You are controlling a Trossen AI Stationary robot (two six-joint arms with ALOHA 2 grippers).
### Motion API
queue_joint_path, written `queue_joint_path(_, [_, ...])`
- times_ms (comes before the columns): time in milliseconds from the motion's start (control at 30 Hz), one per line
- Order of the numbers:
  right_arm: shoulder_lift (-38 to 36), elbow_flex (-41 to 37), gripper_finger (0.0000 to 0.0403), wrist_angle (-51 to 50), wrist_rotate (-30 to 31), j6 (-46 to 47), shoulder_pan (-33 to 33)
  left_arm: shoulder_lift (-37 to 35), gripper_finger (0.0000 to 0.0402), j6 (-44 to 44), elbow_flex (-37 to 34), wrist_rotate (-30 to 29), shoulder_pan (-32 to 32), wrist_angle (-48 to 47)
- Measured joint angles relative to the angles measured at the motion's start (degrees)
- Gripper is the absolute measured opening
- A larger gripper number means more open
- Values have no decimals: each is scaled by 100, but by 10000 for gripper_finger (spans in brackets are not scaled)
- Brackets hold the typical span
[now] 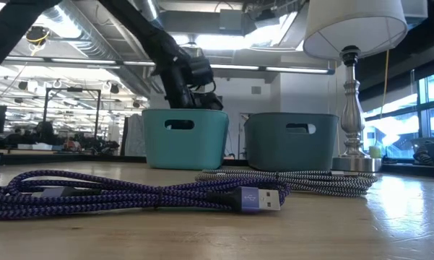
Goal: Pick & Place USB Port
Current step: Put the pink USB cable into the green bin, then put the white USB cable into the green bin
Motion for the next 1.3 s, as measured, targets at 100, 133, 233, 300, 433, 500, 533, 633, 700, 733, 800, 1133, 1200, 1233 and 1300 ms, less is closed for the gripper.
queue_joint_path(100, [0,0,204,0,1,0,36,118,12,41,0,24,1,71])
queue_joint_path(133, [0,0,204,-1,1,0,45,168,12,55,2,49,9,62])
queue_joint_path(233, [0,0,204,0,-1,0,61,309,12,96,0,137,26,31])
queue_joint_path(300, [0,-2,204,-1,-1,1,61,347,12,102,0,144,27,46])
queue_joint_path(433, [0,-2,204,0,-1,4,61,362,12,160,0,37,28,120])
queue_joint_path(500, [0,-2,204,0,-1,4,61,352,17,170,0,16,44,181])
queue_joint_path(533, [0,-2,204,-2,-1,4,61,343,24,210,0,47,53,216])
queue_joint_path(633, [0,-2,204,0,-3,5,63,331,58,337,0,94,57,371])
queue_joint_path(700, [0,-2,204,0,-3,5,61,329,81,354,0,98,57,410])
queue_joint_path(733, [0,-2,204,0,-4,7,61,329,91,357,0,98,57,411])
queue_joint_path(800, [0,-2,204,0,-4,7,61,329,110,378,0,100,57,409])
queue_joint_path(1133, [0,-1,204,-2,-25,6,61,-150,162,748,0,360,237,322])
queue_joint_path(1200, [0,-2,204,-2,-25,5,62,-459,166,887,0,332,320,264])
queue_joint_path(1233, [0,-2,204,-2,-24,4,62,-638,167,955,0,307,366,204])
queue_joint_path(1300, [0,-2,204,-2,-23,4,62,-1023,168,1097,0,305,440,37])
